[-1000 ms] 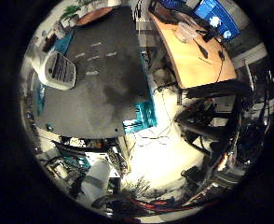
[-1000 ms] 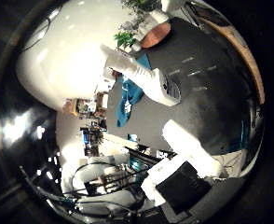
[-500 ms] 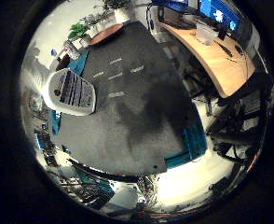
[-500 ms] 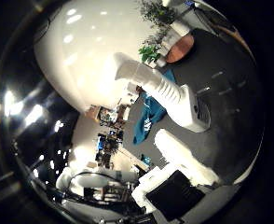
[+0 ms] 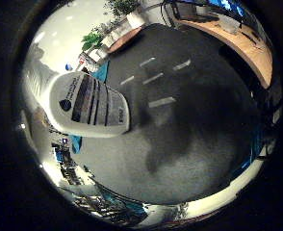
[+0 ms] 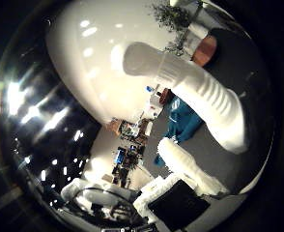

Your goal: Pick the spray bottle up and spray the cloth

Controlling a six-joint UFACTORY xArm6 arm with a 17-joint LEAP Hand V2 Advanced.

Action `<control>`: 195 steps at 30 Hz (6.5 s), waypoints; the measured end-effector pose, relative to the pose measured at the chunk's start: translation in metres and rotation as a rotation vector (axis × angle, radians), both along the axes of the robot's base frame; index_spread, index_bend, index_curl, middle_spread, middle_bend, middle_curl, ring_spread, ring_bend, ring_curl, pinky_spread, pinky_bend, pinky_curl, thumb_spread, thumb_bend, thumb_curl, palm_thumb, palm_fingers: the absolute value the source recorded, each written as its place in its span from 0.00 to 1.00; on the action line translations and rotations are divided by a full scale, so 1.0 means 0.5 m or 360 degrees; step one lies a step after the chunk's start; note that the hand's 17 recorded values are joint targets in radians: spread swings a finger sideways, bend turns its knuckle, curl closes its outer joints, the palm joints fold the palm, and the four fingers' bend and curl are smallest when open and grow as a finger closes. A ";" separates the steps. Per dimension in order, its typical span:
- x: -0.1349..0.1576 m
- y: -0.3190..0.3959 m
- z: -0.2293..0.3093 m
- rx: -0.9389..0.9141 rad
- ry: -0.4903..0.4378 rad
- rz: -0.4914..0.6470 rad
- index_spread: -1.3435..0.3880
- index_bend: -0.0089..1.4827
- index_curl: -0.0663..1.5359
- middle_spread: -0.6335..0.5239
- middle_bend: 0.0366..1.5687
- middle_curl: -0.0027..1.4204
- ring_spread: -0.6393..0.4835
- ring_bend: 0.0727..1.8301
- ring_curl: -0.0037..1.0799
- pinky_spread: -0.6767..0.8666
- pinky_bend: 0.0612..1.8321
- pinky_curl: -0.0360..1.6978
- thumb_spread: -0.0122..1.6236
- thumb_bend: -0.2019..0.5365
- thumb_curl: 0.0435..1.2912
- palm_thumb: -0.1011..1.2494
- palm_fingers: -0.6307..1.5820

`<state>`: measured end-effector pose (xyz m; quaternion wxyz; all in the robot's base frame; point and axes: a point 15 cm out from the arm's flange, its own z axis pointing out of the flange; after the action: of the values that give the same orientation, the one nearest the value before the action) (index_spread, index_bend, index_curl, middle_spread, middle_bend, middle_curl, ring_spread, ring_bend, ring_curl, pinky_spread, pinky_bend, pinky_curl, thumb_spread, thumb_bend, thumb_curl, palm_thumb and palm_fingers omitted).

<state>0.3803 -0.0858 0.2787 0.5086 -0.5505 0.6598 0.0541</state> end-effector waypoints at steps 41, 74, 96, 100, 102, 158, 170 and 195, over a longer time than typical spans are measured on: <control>0.070 0.155 0.007 0.0224 -0.0123 0.0106 0.55 0.23 0.32 0.34 0.47 0.41 0.36 0.56 0.41 0.13 0.56 0.22 0.62 0.25 0.28 0.70 0.84; 0.055 0.178 0.010 0.0376 -0.0154 0.0106 0.61 0.59 0.55 0.42 0.81 0.51 0.38 0.78 0.63 0.29 0.68 0.51 0.56 0.23 0.41 0.71 0.67; 0.047 0.184 0.009 0.0390 -0.0147 0.0136 0.59 0.31 0.45 0.40 0.46 0.45 0.41 0.57 0.47 0.43 0.39 0.40 0.66 0.25 0.36 0.66 0.36; 0.045 0.185 0.007 0.0384 -0.0139 0.0142 0.59 0.29 0.43 0.41 0.43 0.43 0.41 0.54 0.45 0.48 0.36 0.38 0.66 0.25 0.35 0.66 0.38; 0.045 0.185 0.008 0.0386 -0.0138 0.0141 0.59 0.29 0.42 0.40 0.44 0.43 0.41 0.54 0.44 0.48 0.34 0.37 0.66 0.25 0.35 0.66 0.41; -0.070 0.263 0.192 0.0187 0.0669 0.0768 0.57 0.63 0.74 0.35 0.76 0.73 0.36 0.73 0.79 0.32 0.59 0.80 0.44 0.25 0.66 0.85 0.77; -0.025 0.275 0.269 -0.0200 0.0848 0.0837 0.57 0.63 0.74 0.35 0.76 0.73 0.35 0.73 0.80 0.33 0.59 0.81 0.44 0.25 0.67 0.84 0.77; 0.109 0.467 0.263 -0.0517 0.1111 0.1028 0.57 0.63 0.74 0.35 0.75 0.73 0.35 0.72 0.81 0.33 0.59 0.81 0.44 0.25 0.67 0.83 0.77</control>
<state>0.4349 0.1479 0.4102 0.1225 -0.7477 0.5864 0.2864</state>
